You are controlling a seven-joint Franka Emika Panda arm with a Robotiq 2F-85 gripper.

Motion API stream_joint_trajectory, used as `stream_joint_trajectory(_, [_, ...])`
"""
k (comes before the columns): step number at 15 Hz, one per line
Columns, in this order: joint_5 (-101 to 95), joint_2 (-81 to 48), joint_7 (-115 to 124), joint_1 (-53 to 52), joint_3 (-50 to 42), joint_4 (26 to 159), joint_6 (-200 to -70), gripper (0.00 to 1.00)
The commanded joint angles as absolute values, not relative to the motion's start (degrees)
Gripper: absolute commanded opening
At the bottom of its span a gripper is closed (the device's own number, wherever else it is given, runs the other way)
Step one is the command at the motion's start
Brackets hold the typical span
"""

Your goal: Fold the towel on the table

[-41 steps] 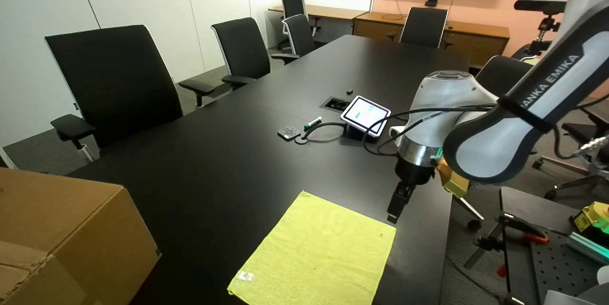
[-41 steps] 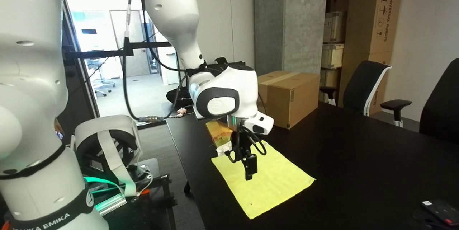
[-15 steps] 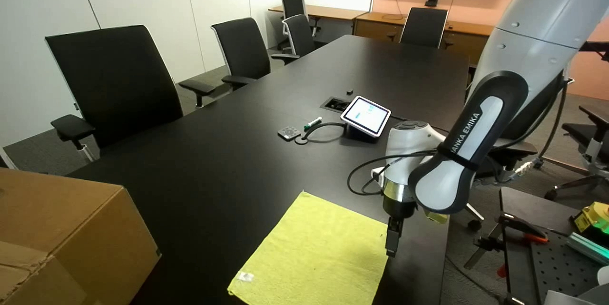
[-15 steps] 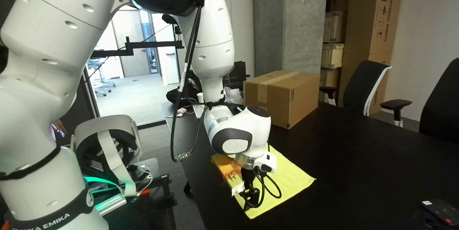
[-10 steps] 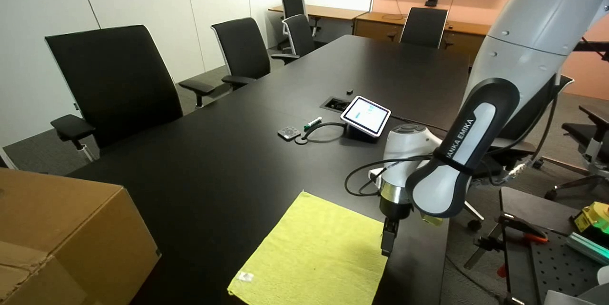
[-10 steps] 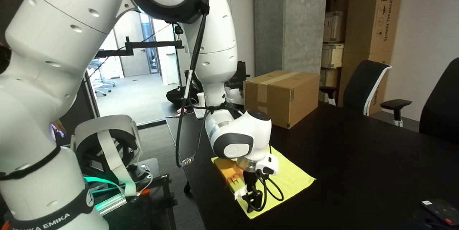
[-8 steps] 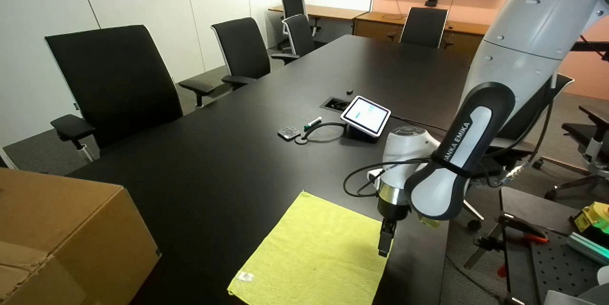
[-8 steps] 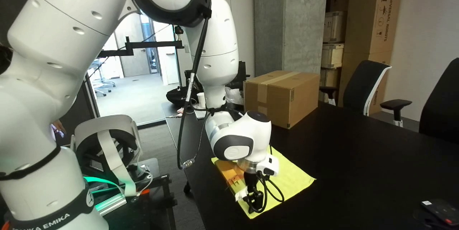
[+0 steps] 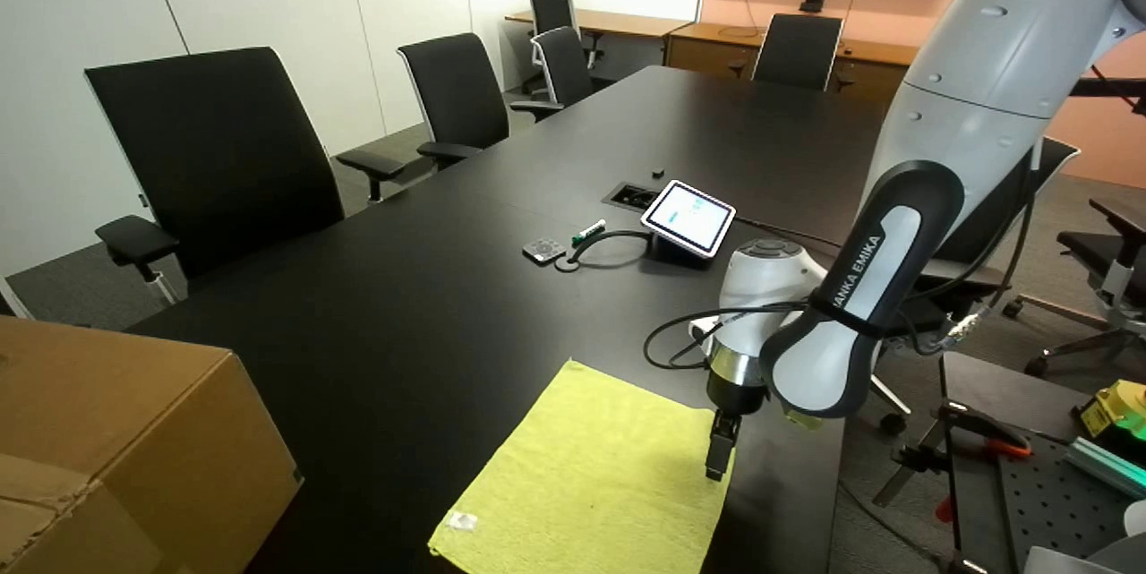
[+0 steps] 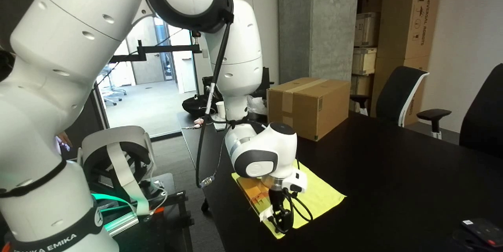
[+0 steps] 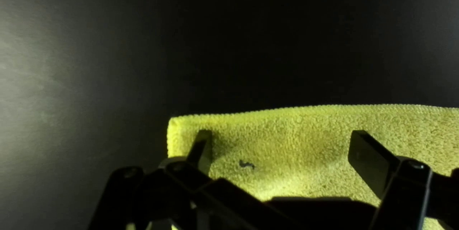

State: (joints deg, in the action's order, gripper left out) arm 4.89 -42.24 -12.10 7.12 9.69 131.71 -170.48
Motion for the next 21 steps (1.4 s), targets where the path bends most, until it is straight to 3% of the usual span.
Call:
stream_joint_trajectory(1, [3.5, -43.22, -10.6, 6.88, 9.37, 130.79, -172.0, 0.85])
stream_joint_trajectory(2, [3.51, -43.07, -10.52, 6.87, 9.35, 130.83, -171.93, 0.74])
stream_joint_trajectory(5, [3.54, -42.79, -10.34, 6.8, 9.23, 130.89, -171.78, 0.54])
stream_joint_trajectory(6, [3.56, -42.63, -10.19, 6.66, 9.12, 130.95, -171.73, 0.5])
stream_joint_trajectory(9, [3.7, -41.52, -10.12, 6.94, 9.55, 131.55, -171.2, 0.5])
stream_joint_trajectory(11, [3.73, -40.53, -10.31, 7.33, 9.86, 132.35, -171.06, 0.27])
stream_joint_trajectory(14, [3.77, -38.43, -10.48, 7.69, 10.06, 133.9, -170.71, 0.03])
stream_joint_trajectory(17, [3.89, -37.07, -10.42, 7.89, 9.93, 134.91, -169.98, 0.0])
stream_joint_trajectory(21, [4.03, -35.9, -10.53, 8.21, 10.02, 135.69, -168.22, 0.03])
